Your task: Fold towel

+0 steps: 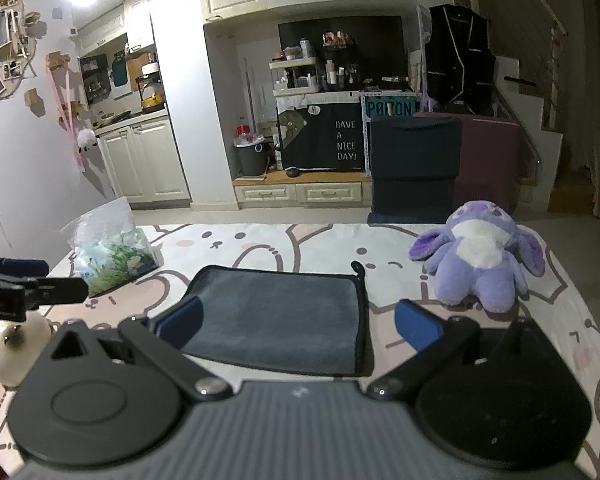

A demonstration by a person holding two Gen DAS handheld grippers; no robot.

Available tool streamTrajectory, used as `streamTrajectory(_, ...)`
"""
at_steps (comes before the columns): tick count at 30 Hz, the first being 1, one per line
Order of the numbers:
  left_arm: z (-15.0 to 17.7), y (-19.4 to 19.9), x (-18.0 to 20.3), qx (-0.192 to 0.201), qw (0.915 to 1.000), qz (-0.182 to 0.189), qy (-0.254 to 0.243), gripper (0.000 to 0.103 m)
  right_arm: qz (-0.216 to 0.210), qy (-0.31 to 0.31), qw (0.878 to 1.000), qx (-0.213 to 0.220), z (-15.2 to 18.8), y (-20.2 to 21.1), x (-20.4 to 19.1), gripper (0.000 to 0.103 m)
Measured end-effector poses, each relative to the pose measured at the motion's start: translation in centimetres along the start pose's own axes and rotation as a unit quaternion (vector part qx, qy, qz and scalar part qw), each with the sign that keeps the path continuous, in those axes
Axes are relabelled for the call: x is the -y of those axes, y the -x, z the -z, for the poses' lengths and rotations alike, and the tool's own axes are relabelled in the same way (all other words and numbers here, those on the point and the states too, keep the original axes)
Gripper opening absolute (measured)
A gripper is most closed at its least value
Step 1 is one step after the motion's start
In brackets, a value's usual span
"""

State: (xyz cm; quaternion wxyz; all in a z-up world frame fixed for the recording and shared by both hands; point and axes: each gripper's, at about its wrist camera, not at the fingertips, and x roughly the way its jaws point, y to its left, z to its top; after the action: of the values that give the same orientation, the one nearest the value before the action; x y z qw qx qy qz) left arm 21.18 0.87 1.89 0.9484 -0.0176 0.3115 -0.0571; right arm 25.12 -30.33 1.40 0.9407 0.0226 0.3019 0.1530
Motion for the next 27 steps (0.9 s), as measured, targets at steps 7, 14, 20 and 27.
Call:
streamTrajectory(7, 0.5, 2.0, 0.7, 0.014, 0.9998, 0.005, -0.01, 0.103, -0.006, 0.0, 1.0, 0.011, 0.7, 1.8, -0.3, 0.103)
streamTrajectory(14, 1.4, 3.6, 1.1, 0.019, 0.9997, 0.011, -0.014, 0.103, -0.013, 0.003, 1.0, 0.019, 1.5, 3.4, -0.7, 0.103)
streamTrajectory(20, 2.4, 5.1, 1.4, 0.026, 0.9995, 0.004, -0.017, 0.103, -0.014, 0.009, 1.0, 0.027, 2.1, 4.9, -1.3, 0.103)
streamTrajectory(27, 3.1, 6.7, 2.1, 0.039, 0.9989, -0.012, -0.021, 0.103, -0.01, 0.011, 0.999, 0.036, 2.7, 6.3, -1.6, 0.103)
